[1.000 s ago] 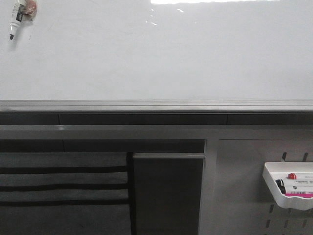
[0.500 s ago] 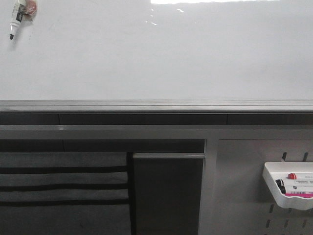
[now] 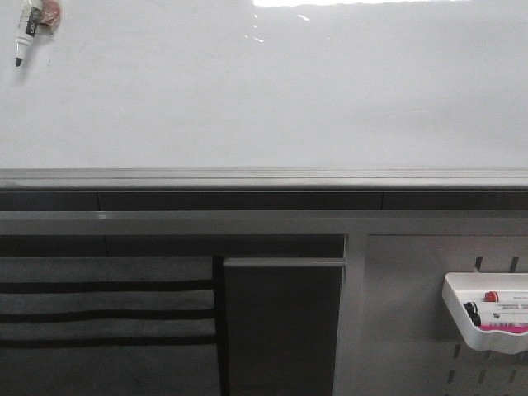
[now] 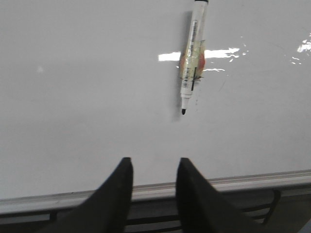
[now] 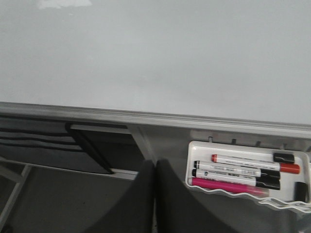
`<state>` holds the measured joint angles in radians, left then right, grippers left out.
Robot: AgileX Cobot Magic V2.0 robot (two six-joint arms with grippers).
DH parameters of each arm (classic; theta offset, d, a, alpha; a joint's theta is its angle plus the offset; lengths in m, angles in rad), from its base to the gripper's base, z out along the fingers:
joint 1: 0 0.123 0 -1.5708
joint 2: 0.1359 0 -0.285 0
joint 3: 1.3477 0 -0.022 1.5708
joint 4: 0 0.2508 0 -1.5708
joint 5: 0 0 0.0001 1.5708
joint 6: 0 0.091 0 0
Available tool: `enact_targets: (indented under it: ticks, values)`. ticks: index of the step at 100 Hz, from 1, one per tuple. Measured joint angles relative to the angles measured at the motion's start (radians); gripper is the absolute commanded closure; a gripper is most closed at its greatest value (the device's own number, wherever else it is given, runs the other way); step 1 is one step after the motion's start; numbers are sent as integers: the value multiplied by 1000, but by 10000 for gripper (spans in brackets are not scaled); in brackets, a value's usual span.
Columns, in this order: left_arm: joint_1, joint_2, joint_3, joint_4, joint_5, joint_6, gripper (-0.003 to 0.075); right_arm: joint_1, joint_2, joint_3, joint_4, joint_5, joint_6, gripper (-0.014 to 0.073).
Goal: Write number 3 on whiteboard
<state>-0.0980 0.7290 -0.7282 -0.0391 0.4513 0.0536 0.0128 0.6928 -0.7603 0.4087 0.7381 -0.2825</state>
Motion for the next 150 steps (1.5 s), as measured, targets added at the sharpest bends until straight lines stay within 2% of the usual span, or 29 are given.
enact_targets:
  ticks: [5, 13, 20, 35, 68, 109, 114, 138, 150]
  values:
    - [-23, 31, 0, 7, -35, 0, 281, 0, 17, 0, 40, 0, -50, 445]
    - [-54, 91, -8, 18, -81, 2, 281, 0, 45, 0, 110, 0, -116, 309]
    - [-72, 155, -28, 25, -107, 6, 281, 0, 63, 0, 169, 0, -162, 251]
    - [-78, 313, -101, 58, -127, 6, 281, 0, 81, 0, 223, 0, -209, 246]
    - [-112, 619, -280, 150, -135, 14, 281, 0, 83, 0, 234, 0, -224, 246]
    - [-112, 756, -368, 181, -195, 15, 284, 0, 83, 0, 235, 20, -226, 246]
    - [-112, 757, -369, 181, -197, 15, 311, 0, 83, 0, 235, 22, -226, 246]
    - [-112, 760, -372, 181, -199, 16, 556, 0, 83, 0, 235, 25, -226, 246]
    - [-114, 761, -372, 181, -193, 16, 636, 0, 83, 0, 235, 25, -226, 246]
